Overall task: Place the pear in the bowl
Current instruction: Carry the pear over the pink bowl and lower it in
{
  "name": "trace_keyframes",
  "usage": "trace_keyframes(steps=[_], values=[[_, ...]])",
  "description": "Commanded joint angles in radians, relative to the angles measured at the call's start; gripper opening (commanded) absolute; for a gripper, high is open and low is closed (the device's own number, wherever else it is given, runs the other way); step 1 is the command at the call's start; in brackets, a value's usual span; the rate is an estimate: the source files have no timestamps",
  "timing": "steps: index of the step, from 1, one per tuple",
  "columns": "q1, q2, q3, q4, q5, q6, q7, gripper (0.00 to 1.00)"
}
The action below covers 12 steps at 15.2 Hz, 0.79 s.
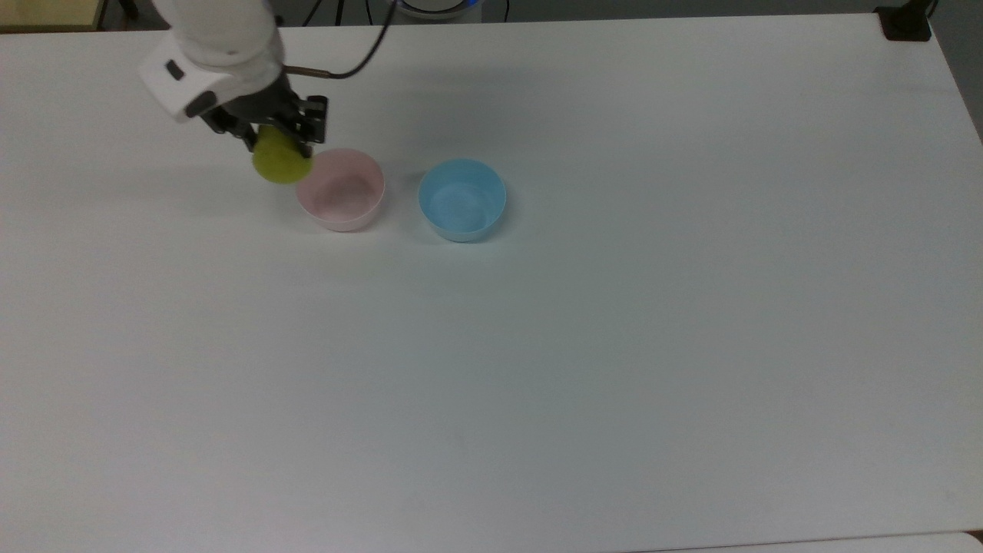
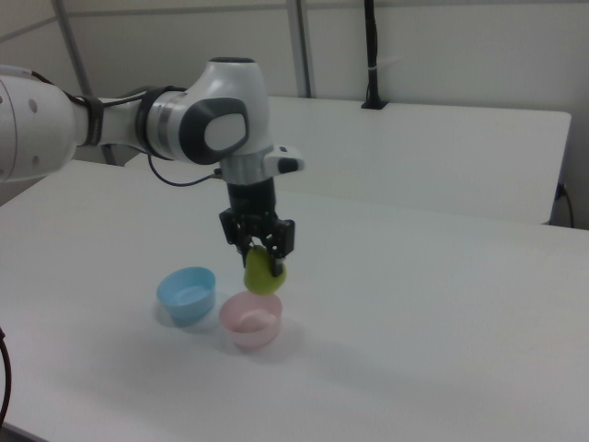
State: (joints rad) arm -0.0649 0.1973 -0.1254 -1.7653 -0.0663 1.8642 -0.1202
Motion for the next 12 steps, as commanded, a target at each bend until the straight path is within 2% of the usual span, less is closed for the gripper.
trace_keyframes(steps=[1, 3, 8, 12], values=[[0.051, -0.024, -0.010, -0.052, -0.001, -0.010, 0.082, 0.29], [0.082, -0.013, -0.010, -0.083, -0.001, 0.000, 0.085, 0.29], [0.086, 0.004, -0.010, -0.140, 0.000, 0.117, 0.085, 0.32], [0.086, 0.040, -0.008, -0.145, 0.000, 0.170, 0.085, 0.35]])
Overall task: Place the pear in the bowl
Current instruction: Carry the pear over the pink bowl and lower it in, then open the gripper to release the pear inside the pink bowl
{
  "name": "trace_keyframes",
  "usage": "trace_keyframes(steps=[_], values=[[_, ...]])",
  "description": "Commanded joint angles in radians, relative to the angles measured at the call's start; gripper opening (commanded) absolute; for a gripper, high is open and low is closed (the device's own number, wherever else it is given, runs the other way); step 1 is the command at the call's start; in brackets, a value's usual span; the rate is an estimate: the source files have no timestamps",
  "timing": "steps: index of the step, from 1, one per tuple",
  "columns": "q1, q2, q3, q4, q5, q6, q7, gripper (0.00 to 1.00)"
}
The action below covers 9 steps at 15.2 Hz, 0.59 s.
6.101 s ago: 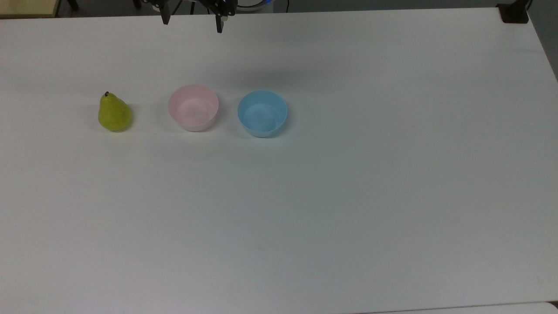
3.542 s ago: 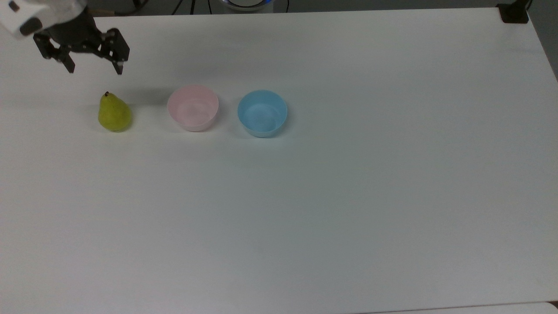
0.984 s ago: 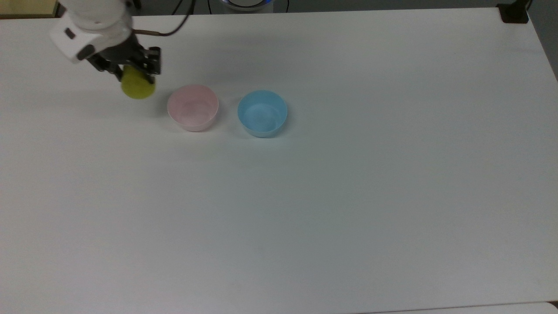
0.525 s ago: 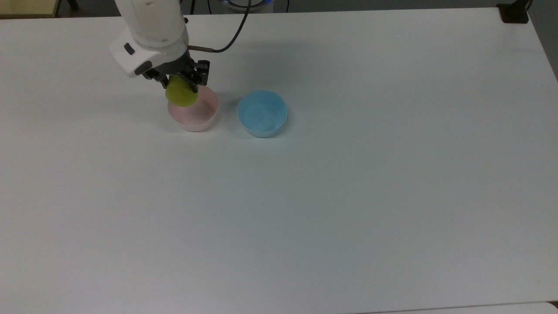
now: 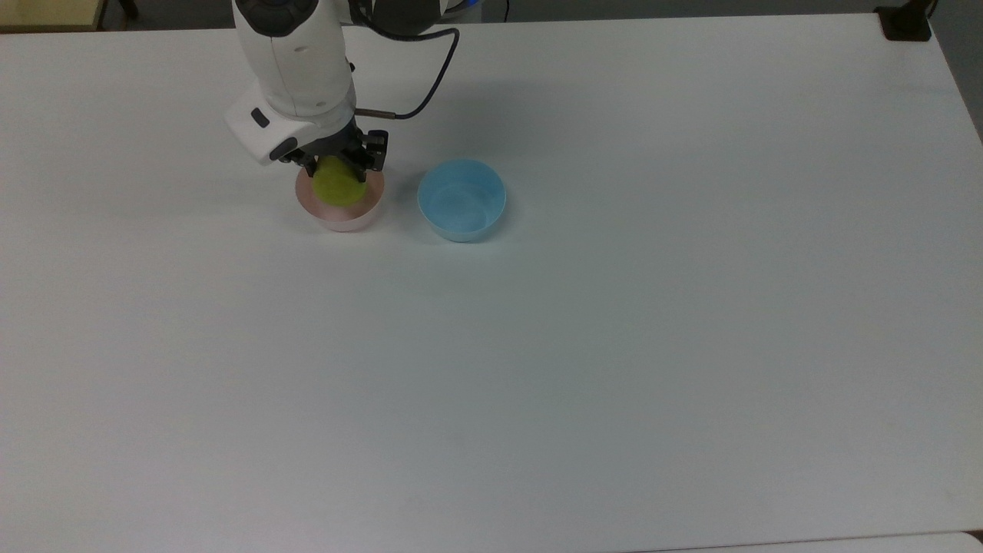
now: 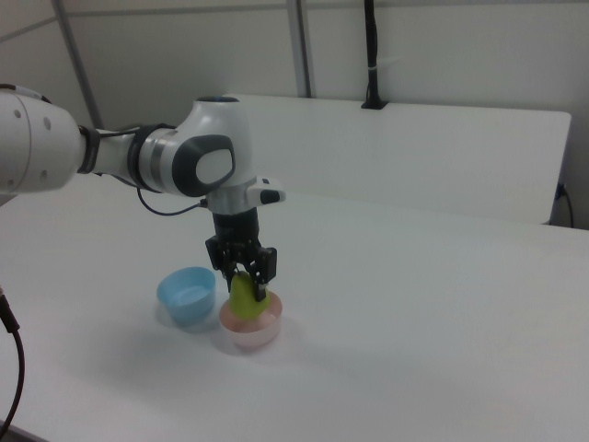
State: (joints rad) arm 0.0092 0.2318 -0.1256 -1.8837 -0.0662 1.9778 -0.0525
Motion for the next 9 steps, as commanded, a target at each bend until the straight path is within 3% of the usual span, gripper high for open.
trace_keyframes(steps=[1, 3, 4, 6, 8, 9], values=[[0.012, 0.011, -0.008, -0.026, 0.000, 0.065, 0.017, 0.36], [0.017, 0.024, -0.006, -0.026, 0.002, 0.078, 0.017, 0.38], [0.023, 0.032, -0.008, -0.025, 0.003, 0.087, 0.017, 0.45], [0.026, 0.037, -0.008, -0.026, 0.003, 0.090, 0.017, 0.65], [0.028, 0.034, -0.008, -0.025, 0.003, 0.078, 0.017, 0.78], [0.029, 0.028, -0.008, -0.023, 0.003, 0.073, 0.017, 0.91]])
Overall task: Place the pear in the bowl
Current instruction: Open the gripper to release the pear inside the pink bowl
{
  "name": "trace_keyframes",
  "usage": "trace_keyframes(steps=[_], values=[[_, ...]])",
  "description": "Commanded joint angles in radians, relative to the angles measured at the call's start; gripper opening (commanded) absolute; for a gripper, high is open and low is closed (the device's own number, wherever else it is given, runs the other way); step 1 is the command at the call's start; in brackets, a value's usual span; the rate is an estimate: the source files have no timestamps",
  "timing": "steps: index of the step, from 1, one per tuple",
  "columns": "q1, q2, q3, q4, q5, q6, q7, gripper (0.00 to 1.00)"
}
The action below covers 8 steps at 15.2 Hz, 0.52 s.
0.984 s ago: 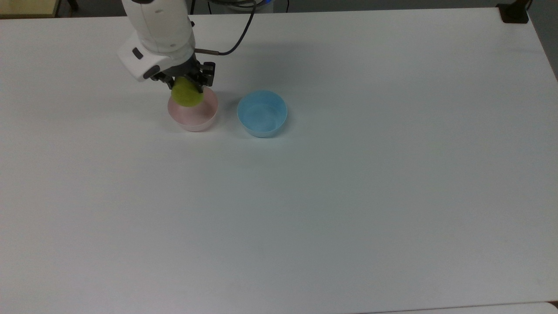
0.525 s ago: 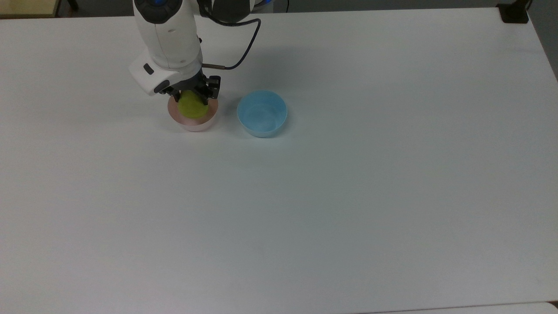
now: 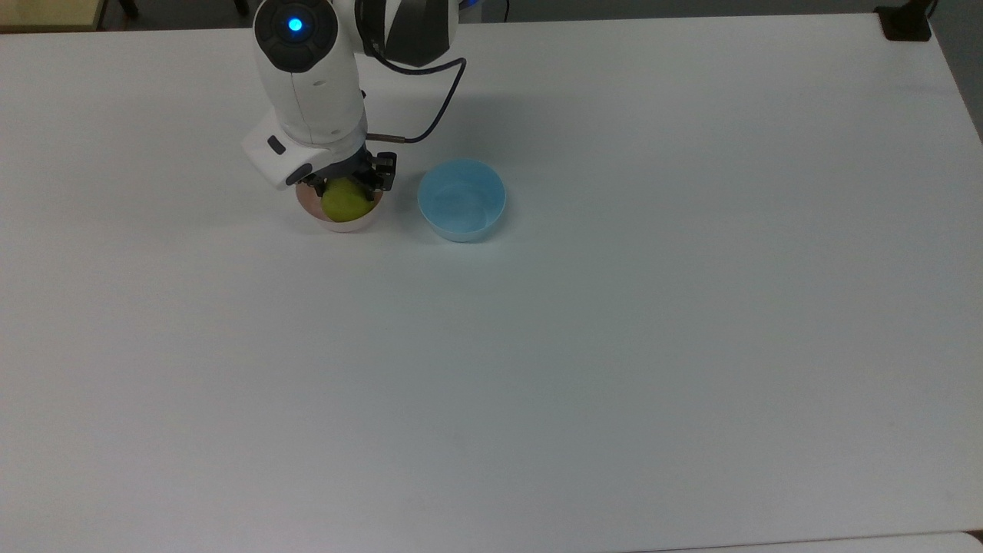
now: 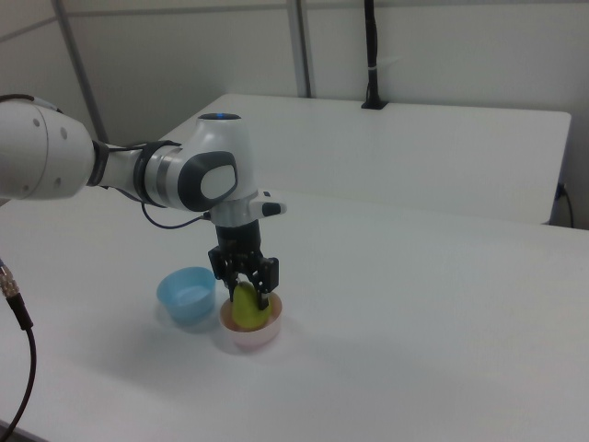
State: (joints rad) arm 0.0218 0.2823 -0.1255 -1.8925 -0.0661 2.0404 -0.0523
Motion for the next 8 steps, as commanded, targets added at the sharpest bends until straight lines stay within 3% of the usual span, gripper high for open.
trace_keyframes(steps=[1, 8], values=[[0.017, -0.029, -0.008, -0.011, 0.003, -0.005, 0.017, 1.00], [0.023, -0.123, -0.006, 0.102, 0.008, -0.184, 0.020, 1.00]])
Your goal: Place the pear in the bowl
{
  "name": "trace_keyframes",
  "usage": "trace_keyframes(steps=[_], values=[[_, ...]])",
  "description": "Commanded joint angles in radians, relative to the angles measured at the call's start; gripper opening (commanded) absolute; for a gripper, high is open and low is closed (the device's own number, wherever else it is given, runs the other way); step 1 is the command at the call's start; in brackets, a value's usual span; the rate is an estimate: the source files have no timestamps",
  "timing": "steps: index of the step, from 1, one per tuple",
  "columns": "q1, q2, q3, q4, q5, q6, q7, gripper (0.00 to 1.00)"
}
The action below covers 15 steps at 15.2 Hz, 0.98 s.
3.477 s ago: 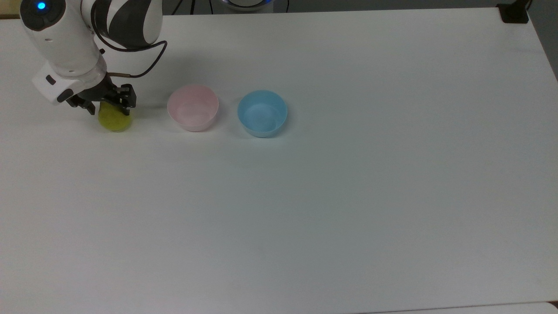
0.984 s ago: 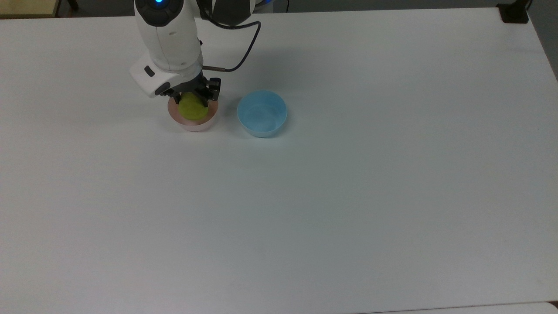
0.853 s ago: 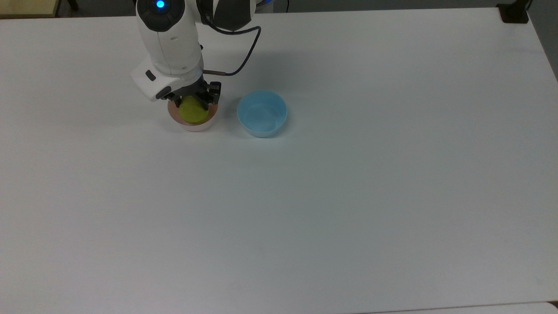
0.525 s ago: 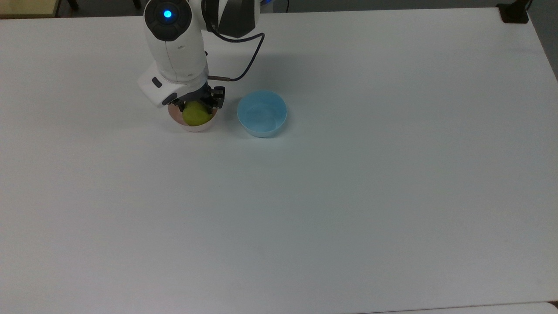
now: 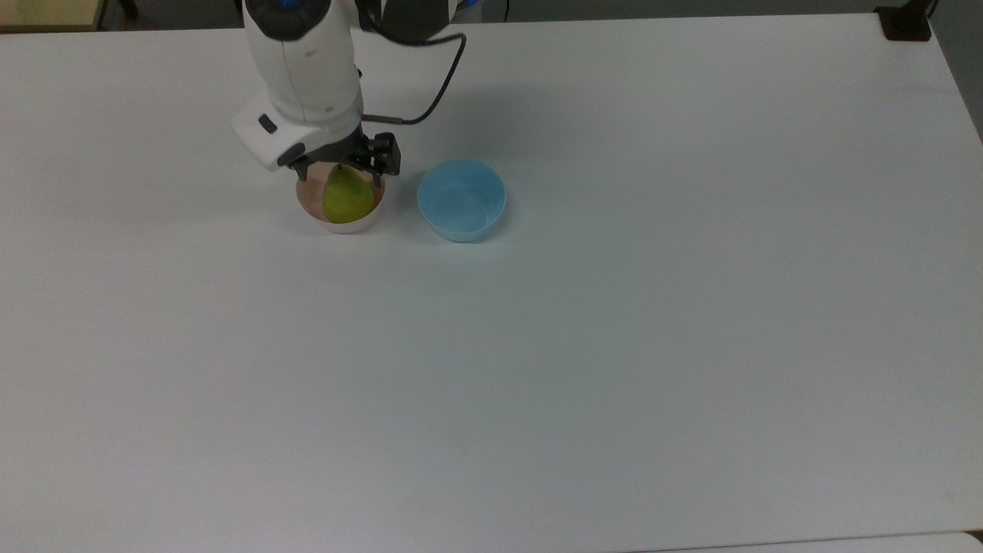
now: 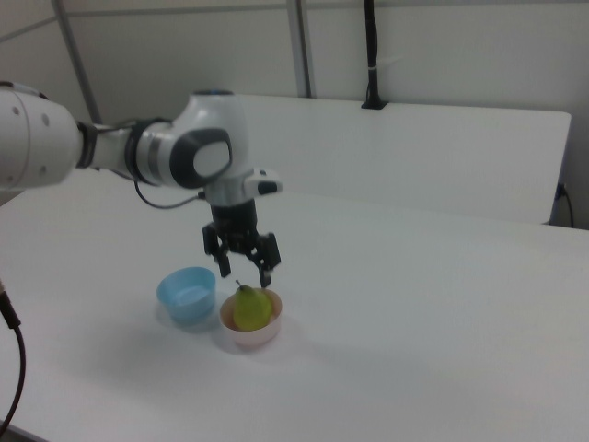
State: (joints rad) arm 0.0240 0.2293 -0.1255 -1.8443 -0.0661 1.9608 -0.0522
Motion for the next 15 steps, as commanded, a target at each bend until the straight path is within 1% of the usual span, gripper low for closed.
trace_keyframes(steps=[1, 4, 6, 7, 9, 11, 15], values=[[0.034, -0.086, -0.006, 0.077, 0.015, -0.138, 0.025, 1.00], [0.065, -0.133, -0.006, 0.150, 0.038, -0.224, 0.025, 1.00], [0.095, -0.140, -0.008, 0.218, 0.040, -0.296, 0.026, 1.00], [0.099, -0.142, -0.009, 0.244, 0.040, -0.330, 0.026, 1.00], [0.129, -0.153, -0.009, 0.292, 0.039, -0.381, 0.061, 1.00], [0.143, -0.186, -0.006, 0.292, 0.040, -0.404, 0.065, 1.00], [0.132, -0.203, -0.006, 0.292, 0.038, -0.401, 0.066, 1.00]])
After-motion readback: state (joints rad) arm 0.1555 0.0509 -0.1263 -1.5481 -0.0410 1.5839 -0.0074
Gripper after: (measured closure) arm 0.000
